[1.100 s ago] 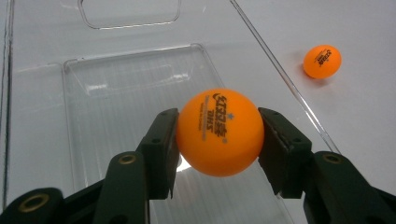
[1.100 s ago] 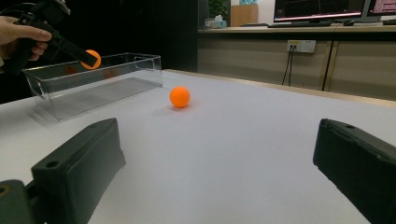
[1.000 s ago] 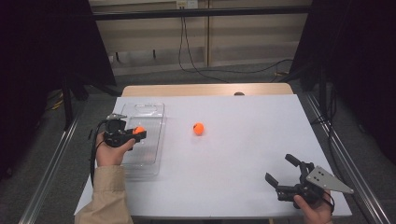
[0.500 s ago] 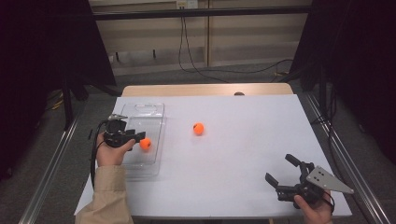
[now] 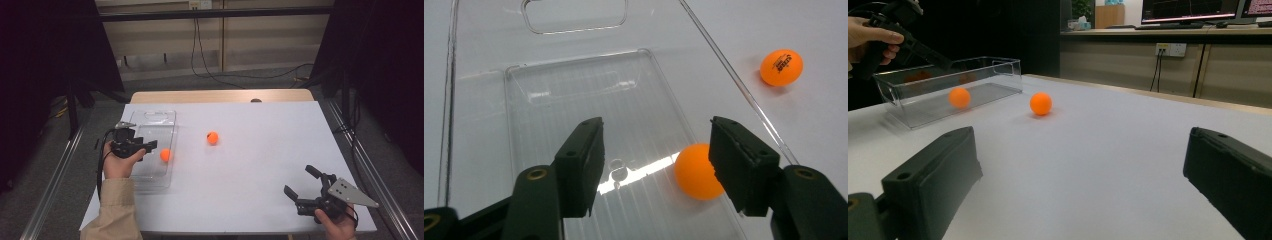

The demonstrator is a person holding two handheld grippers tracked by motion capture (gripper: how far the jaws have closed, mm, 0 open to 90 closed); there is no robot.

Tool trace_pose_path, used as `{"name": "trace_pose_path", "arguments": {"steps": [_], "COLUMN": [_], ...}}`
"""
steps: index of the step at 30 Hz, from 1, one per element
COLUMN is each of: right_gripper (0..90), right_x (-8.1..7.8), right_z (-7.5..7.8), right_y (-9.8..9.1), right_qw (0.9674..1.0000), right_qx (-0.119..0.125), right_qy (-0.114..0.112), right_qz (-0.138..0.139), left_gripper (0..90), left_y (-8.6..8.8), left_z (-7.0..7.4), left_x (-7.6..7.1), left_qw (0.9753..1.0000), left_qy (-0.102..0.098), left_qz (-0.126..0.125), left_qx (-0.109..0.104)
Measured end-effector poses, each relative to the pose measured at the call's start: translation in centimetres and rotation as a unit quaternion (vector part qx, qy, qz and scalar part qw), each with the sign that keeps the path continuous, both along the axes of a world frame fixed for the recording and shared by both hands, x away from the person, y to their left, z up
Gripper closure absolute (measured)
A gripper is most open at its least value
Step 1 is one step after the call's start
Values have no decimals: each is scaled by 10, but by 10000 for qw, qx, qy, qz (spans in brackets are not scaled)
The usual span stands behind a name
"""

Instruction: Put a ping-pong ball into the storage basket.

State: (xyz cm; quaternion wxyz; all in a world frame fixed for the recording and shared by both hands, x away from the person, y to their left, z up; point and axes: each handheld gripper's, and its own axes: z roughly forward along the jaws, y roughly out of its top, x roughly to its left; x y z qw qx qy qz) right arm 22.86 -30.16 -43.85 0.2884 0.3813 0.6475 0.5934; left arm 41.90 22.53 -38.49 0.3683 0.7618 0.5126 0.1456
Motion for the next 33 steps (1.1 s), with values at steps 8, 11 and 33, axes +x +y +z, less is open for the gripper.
{"name": "trace_pose_path", "arguments": {"steps": [8,11,33], "right_gripper": [7,7,7], "right_x": [0,0,0], "right_z": [0,0,0], "right_y": [0,0,1], "right_qw": [10000,10000,10000], "right_qx": [-5,-4,-18], "right_qy": [1,9,26], "right_qz": [4,2,5], "left_gripper": [279,254,142], "left_y": [-3,-5,-23], "left_z": [5,6,17], "left_x": [-3,-3,-7], "left_qw": [10000,10000,9996], "left_qy": [-60,-47,-89], "left_qz": [15,-39,-253], "left_qx": [-59,-30,-40]}}
